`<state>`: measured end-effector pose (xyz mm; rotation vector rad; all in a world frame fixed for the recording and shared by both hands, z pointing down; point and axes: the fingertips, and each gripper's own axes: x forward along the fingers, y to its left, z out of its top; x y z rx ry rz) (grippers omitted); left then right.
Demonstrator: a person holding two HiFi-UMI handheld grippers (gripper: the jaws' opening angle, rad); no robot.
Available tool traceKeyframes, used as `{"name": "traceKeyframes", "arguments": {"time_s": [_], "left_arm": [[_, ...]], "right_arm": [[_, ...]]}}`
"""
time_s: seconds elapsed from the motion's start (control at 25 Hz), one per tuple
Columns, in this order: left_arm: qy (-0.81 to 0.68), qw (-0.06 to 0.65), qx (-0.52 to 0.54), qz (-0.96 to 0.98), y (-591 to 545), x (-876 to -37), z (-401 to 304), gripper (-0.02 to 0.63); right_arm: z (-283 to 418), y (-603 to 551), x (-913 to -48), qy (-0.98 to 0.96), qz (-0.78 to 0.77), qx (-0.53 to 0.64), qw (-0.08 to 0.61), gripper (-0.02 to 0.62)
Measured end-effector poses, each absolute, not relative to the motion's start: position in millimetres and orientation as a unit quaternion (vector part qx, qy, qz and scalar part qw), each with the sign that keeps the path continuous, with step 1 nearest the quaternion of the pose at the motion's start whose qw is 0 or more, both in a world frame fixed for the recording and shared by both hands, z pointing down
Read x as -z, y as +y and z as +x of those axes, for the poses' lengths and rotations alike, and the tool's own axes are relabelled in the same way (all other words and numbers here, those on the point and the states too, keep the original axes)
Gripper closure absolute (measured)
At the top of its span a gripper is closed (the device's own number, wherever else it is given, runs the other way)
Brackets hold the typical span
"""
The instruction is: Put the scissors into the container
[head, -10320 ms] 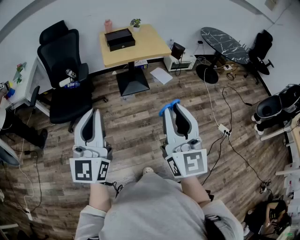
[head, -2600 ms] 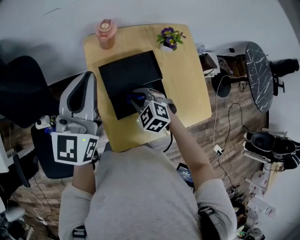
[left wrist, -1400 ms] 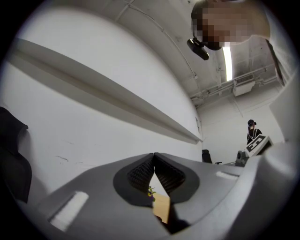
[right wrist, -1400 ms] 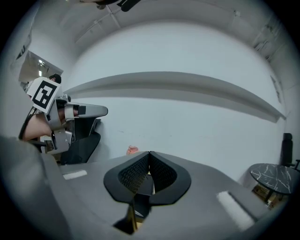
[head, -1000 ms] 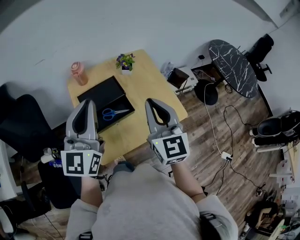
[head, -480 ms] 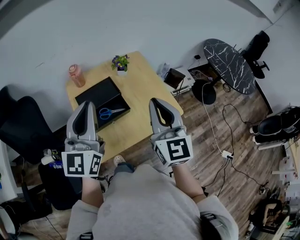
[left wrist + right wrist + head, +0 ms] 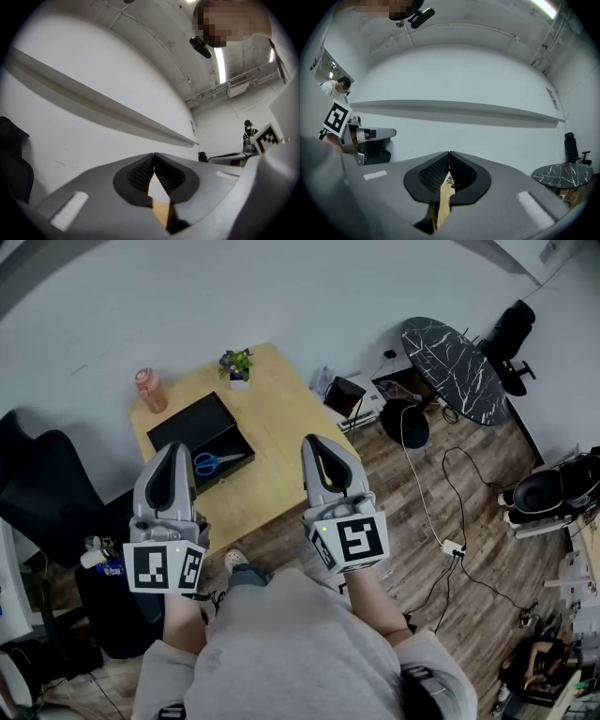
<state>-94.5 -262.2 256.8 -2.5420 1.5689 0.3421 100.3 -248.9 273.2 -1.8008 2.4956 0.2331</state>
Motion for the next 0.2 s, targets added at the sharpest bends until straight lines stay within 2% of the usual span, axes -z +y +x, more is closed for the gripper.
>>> {"name": "traceKeyframes", "arguments": {"time_s": [0.2], "left_arm": [[0.518,0.067,-0.113,-0.845,-256.5,-256.1,-88.4,0.548]], "right_arm": [[105.9,-242.9,-271.6,0.808,-0.584,-0.071,0.029,0.591]]}}
